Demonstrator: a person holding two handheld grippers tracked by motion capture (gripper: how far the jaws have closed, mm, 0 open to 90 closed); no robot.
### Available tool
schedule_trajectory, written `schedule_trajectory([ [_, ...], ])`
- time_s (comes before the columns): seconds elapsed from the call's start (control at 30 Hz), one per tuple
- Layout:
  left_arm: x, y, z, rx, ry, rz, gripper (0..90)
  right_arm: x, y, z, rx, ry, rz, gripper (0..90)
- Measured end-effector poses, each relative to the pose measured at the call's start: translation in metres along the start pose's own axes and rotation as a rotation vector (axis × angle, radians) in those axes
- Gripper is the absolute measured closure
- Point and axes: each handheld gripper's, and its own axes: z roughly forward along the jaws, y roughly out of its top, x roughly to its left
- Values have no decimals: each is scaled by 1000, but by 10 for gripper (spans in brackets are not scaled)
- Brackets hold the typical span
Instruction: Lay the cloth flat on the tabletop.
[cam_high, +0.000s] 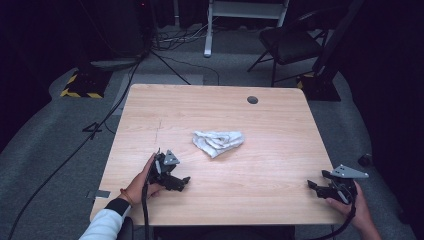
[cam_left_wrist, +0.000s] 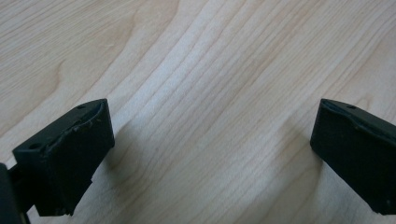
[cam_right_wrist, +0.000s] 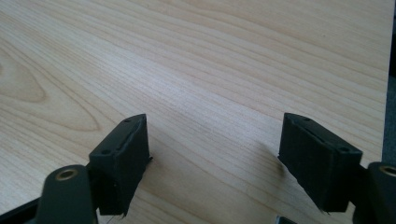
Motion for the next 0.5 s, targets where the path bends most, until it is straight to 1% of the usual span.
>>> schedule_trajectory([
  [0.03,0,0,0,0,0,0,0,0,0,0,0,0,0,250],
  [0.07,0,1,1,1,-4,4,0,0,3,0,20,3,-4,267],
  [0.1,1,3,2,3,-8,12,0,1,8,1,34,33,-25,270],
  [0.13,1,4,3,0,-10,13,0,2,10,2,25,48,-32,268],
  [0.2,1,4,4,-1,-11,13,0,4,16,3,-6,81,-31,269],
  [0.23,1,5,4,3,-19,19,0,6,20,3,-17,96,-35,269],
  [0.3,2,5,4,2,-21,25,0,12,29,5,-18,115,-64,284],
  [0.4,3,6,4,3,-24,39,0,22,44,9,-14,143,-126,335],
  [0.43,3,6,5,3,-29,43,0,25,49,11,-21,161,-139,352],
  [0.47,2,6,6,-1,-34,38,0,28,54,13,-27,173,-148,372],
  [0.5,3,7,6,-1,-38,49,0,31,59,16,-32,179,-161,388],
])
